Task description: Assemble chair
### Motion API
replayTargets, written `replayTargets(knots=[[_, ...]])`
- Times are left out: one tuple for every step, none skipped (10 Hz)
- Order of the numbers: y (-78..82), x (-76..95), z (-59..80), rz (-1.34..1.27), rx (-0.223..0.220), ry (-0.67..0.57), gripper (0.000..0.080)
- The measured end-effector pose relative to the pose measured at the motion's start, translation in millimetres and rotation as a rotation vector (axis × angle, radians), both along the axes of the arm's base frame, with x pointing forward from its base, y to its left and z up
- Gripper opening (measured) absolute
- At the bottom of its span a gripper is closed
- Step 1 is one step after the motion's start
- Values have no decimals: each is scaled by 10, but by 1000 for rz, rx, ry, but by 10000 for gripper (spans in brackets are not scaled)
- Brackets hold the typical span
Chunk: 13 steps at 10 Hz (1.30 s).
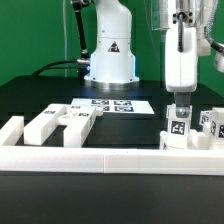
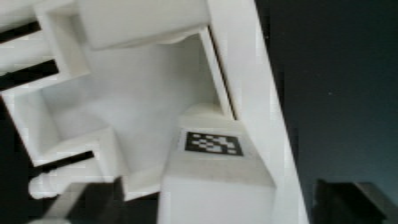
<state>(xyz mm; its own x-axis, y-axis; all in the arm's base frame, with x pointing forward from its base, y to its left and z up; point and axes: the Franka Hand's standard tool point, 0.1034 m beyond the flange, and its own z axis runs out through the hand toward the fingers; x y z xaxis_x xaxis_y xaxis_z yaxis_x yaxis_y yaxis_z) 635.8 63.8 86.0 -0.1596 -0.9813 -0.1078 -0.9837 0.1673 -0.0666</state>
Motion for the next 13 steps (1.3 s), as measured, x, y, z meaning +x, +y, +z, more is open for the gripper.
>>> replayTargets(knots=[[5, 21, 4, 101, -12, -25, 623], [3, 17, -2, 171, -18, -30, 623], [3, 17, -3, 240, -25, -36, 645], [3, 16, -5, 317, -32, -43, 649], [4, 4, -11, 414, -49, -43, 649], [16, -16, -20, 544, -79, -37, 649], [22, -31, -22, 642, -98, -30, 649], [21, -32, -27, 729, -108, -37, 649], [28, -35, -29, 837, -124, -40, 649], [26, -36, -39, 916, -129, -44, 649], [11, -39, -56, 1002, -135, -49, 649], [9, -43, -68, 1051, -138, -50, 649], [6, -43, -70, 1125, -143, -55, 649]])
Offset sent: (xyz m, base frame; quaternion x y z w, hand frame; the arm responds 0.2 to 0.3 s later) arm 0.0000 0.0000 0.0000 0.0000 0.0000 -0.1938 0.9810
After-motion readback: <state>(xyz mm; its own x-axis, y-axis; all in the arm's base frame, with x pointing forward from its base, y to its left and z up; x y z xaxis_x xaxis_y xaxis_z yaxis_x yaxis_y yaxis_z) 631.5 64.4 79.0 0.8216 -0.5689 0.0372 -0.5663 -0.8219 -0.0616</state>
